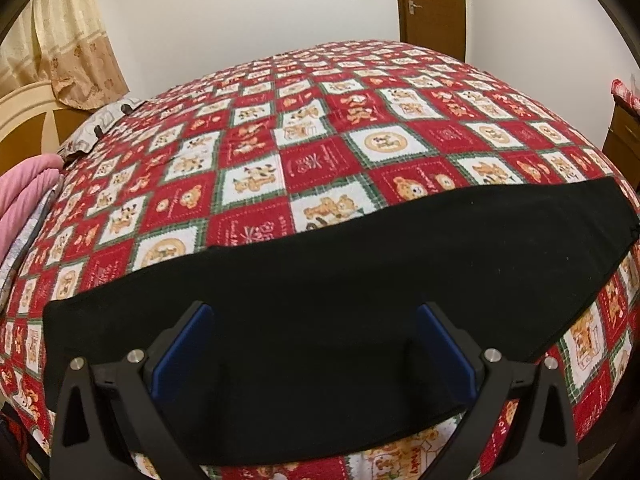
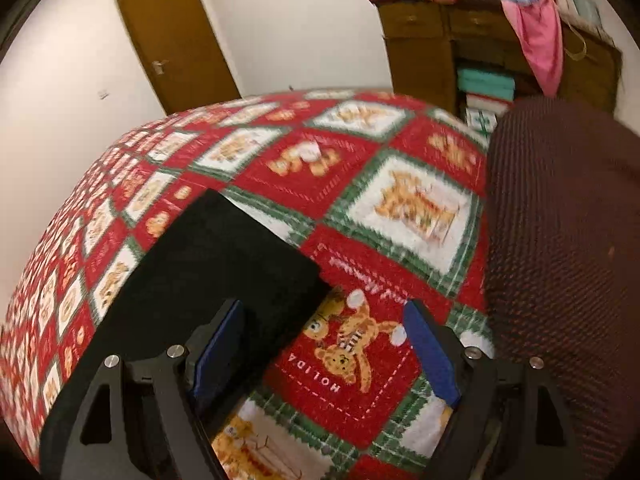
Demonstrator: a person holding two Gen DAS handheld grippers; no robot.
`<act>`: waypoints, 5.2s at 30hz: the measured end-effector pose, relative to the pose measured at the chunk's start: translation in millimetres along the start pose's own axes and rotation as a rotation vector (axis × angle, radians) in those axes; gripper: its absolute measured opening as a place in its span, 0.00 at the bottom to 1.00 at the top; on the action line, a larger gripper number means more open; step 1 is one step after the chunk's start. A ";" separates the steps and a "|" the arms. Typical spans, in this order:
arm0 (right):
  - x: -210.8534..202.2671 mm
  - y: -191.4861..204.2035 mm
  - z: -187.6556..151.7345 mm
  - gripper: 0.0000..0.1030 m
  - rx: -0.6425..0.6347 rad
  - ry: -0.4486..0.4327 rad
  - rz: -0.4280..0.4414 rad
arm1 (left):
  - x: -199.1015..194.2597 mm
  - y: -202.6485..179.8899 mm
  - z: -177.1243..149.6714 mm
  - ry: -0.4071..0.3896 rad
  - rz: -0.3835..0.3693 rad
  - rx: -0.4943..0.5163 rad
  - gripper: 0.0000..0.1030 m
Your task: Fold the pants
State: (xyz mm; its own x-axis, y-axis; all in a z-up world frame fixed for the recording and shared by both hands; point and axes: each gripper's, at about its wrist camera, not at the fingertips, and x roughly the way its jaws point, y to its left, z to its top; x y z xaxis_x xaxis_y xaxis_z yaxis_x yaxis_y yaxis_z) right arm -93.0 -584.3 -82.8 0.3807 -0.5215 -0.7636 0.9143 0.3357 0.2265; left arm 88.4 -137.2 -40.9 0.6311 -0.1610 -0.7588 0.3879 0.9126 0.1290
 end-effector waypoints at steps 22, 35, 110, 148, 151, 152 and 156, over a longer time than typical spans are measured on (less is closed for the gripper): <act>-31.8 61.4 14.6 0.12 -0.200 -0.062 0.175 | -12.4 18.9 -5.1 -0.029 0.000 -0.019 1.00; -154.5 243.7 -166.4 0.12 -0.786 -0.146 0.554 | -31.3 80.4 -15.5 -0.070 0.045 -0.131 1.00; -236.3 296.1 -355.3 0.63 -1.096 0.108 0.935 | -48.0 252.8 -106.5 -0.004 0.256 -0.466 1.00; -229.5 273.1 -327.9 0.63 -0.959 0.070 0.825 | -29.6 260.0 -106.8 -0.070 -0.012 -0.613 0.29; -221.1 264.5 -307.1 0.63 -0.892 0.064 0.797 | -47.2 247.3 -85.5 -0.134 -0.011 -0.537 0.29; -216.7 260.2 -297.8 0.63 -0.863 0.059 0.781 | -50.6 243.1 -79.6 -0.147 -0.014 -0.519 0.29; -202.0 243.2 -264.5 0.63 -0.767 0.050 0.730 | -61.4 221.0 -53.8 -0.197 -0.041 -0.439 0.29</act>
State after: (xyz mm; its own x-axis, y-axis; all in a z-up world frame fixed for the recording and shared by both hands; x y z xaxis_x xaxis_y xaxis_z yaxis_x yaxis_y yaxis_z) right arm 15.9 -189.8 -33.3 0.7800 0.0334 -0.6249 0.1277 0.9691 0.2112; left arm 99.3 94.6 -0.1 0.7527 -0.2294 -0.6171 0.1216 0.9696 -0.2122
